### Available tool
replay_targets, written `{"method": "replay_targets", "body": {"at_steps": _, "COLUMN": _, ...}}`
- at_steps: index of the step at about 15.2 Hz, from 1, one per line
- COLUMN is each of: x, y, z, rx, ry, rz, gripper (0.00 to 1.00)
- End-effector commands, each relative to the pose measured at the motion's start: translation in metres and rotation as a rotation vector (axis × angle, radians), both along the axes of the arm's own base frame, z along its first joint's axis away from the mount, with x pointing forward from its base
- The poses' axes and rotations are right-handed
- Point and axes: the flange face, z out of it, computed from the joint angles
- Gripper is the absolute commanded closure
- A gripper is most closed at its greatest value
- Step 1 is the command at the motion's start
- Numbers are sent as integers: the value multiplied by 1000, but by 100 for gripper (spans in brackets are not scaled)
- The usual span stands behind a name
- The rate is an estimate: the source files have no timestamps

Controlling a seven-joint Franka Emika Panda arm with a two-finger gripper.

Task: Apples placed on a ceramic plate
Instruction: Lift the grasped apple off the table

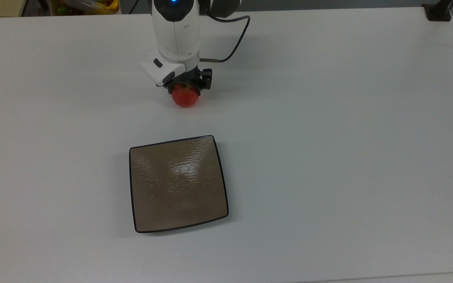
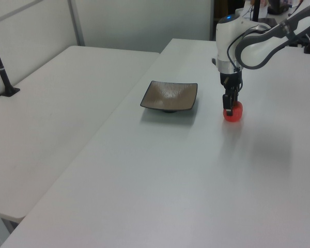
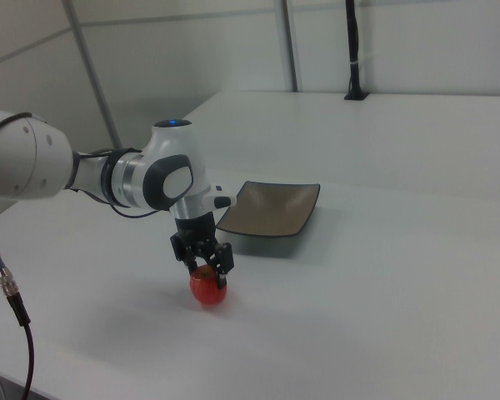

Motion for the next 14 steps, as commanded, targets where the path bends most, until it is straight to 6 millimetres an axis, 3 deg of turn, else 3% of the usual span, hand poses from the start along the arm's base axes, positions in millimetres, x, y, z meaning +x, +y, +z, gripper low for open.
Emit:
{"method": "replay_targets", "body": {"at_steps": 1, "x": -2, "y": 2, "z": -3, "rx": -1, "ry": -20, "rz": 23, "gripper": 60}}
{"method": "replay_targets", "body": {"at_steps": 4, "x": 1, "y": 2, "z": 13, "rx": 1, "ry": -49, "rz": 16, "gripper": 59}}
{"method": "replay_targets", "body": {"at_steps": 10, "x": 13, "y": 3, "z": 70, "rx": 13, "ry": -160, "rz": -72, "gripper": 59}}
{"method": "replay_targets", "body": {"at_steps": 14, "x": 33, "y": 2, "z": 100, "rx": 37, "ry": -251, "rz": -155, "gripper": 58}}
